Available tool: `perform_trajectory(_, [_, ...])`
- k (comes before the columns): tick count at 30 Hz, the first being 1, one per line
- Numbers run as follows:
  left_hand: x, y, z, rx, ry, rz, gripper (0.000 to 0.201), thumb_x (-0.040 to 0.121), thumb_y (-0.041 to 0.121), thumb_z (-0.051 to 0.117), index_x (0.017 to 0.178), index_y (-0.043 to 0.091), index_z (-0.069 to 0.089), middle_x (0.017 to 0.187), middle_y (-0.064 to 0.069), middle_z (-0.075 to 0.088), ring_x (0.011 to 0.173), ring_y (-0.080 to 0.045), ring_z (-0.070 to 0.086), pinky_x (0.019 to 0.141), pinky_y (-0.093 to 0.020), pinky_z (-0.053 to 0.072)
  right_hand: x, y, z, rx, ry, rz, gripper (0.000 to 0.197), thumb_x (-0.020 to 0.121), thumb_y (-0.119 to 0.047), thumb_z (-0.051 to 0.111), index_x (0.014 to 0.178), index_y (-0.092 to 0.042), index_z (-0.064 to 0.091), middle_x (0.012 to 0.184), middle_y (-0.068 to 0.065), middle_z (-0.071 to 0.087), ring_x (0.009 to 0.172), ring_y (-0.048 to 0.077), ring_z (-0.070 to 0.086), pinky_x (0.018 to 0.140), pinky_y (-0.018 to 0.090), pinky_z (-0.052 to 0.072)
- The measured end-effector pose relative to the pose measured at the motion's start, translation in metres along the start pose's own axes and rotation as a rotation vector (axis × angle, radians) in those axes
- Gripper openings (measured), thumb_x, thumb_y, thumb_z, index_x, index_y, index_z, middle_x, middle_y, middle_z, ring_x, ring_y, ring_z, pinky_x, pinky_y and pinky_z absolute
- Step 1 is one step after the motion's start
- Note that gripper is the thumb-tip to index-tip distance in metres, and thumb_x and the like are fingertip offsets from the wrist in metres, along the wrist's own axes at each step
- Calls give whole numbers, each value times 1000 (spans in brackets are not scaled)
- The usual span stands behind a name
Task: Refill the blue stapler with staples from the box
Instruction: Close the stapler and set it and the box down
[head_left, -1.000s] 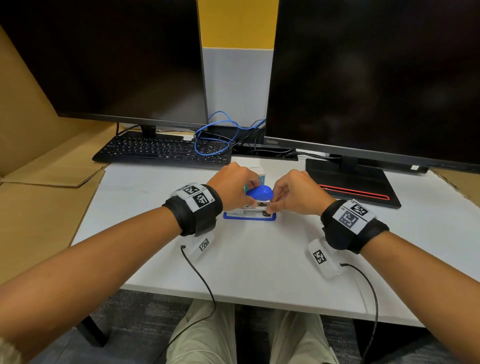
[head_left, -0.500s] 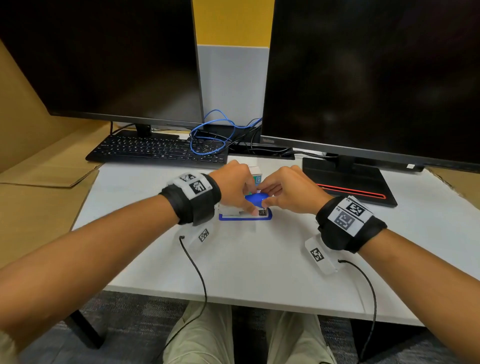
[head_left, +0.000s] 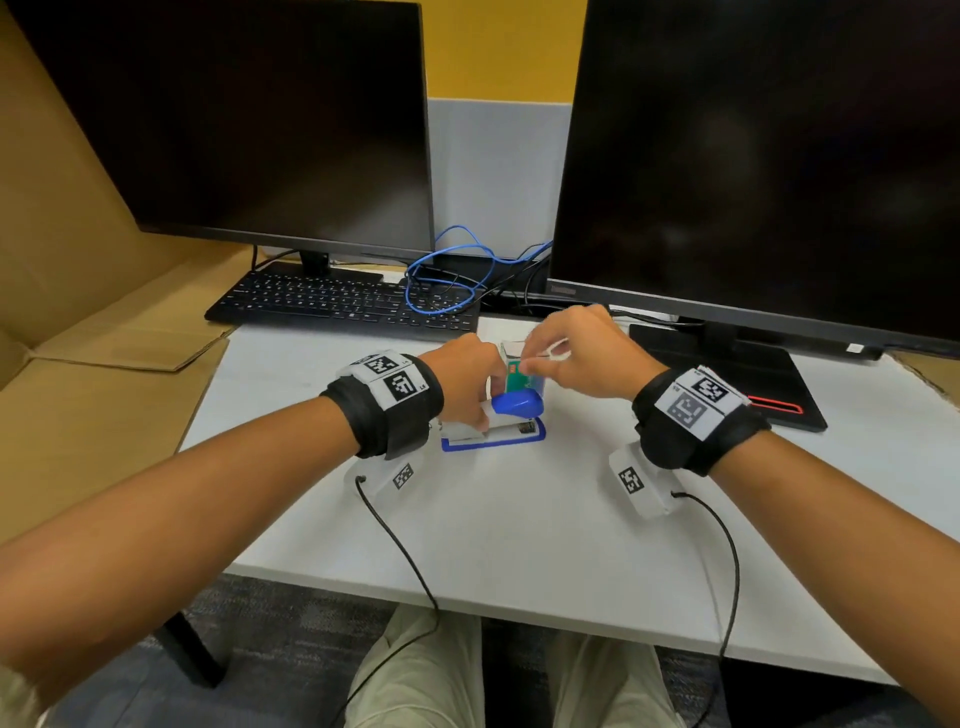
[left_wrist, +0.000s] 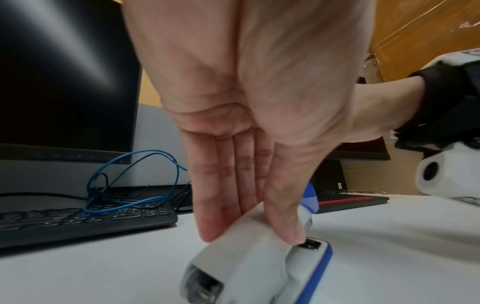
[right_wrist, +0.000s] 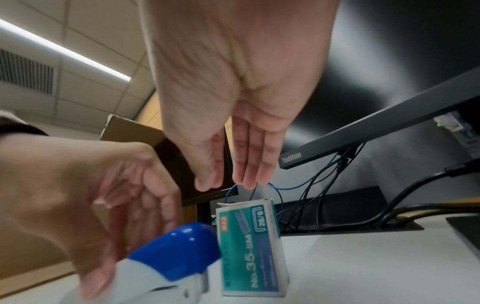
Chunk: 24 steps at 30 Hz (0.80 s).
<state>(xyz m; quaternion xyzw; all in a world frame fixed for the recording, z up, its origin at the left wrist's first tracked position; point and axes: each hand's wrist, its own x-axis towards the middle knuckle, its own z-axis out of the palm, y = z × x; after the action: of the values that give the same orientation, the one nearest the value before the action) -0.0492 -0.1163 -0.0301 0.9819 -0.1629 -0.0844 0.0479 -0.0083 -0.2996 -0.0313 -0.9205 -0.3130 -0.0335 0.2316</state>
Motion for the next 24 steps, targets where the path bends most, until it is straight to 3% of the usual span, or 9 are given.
perform_trajectory(2, [-4,-7,1,-16,3,-21,43,71,32,83,108,19,66,78,9,55,96,-18,48,74,-31,40,12,3,4,-70,19,19,13,88,-28,67,99,-21,71,117,-1,66,111,21,57,91,39,53])
perform_trajectory(4, [-5,-15,4,-34,21,-45,47,70,33,83,108,21,59,80,9,57,96,-18,46,72,-31,38,21,7,9,-115,-29,85,14,89,-27,65,103,-27,62,128,4,58,121,26,49,85,32,49])
perform_trajectory(7, [-9,-26,9,-61,49,-109,48,67,35,85,100,26,51,82,8,54,100,-24,54,69,-33,41,26,12,18,-165,-99,108,15,91,-22,62,104,-28,57,128,6,55,121,28,48,77,28,48])
perform_trajectory(13, [-18,-43,12,-91,71,-217,47,67,36,84,95,31,47,82,5,49,102,-29,55,69,-33,39,30,15,20,-147,-100,83,11,90,-16,65,98,-22,61,123,3,61,118,28,51,83,35,58])
perform_trajectory(16, [-23,-51,11,-89,91,-255,59,70,34,82,119,32,49,90,0,51,110,-32,55,73,-36,43,34,12,20,-149,-116,74,10,89,-17,66,99,-21,63,120,3,62,115,26,54,82,34,59])
perform_trajectory(18, [-26,-56,8,-52,83,-282,76,75,34,78,141,36,41,116,-12,55,120,-34,52,83,-39,47,37,7,21,-156,-120,59,10,89,-19,67,98,-20,65,118,3,63,113,26,54,82,35,59])
perform_trajectory(20, [-29,-61,5,5,60,-297,76,81,36,73,147,35,36,138,-14,48,126,-35,48,93,-42,48,40,0,22,-166,-129,35,10,89,-20,67,99,-18,66,117,3,64,111,26,55,80,35,59])
perform_trajectory(24, [-31,-73,0,88,47,-316,67,86,37,66,147,30,38,140,-11,51,132,-33,42,96,-42,46,47,-19,27,-161,-139,-24,12,89,-19,68,99,-14,67,117,2,62,107,21,53,74,27,54])
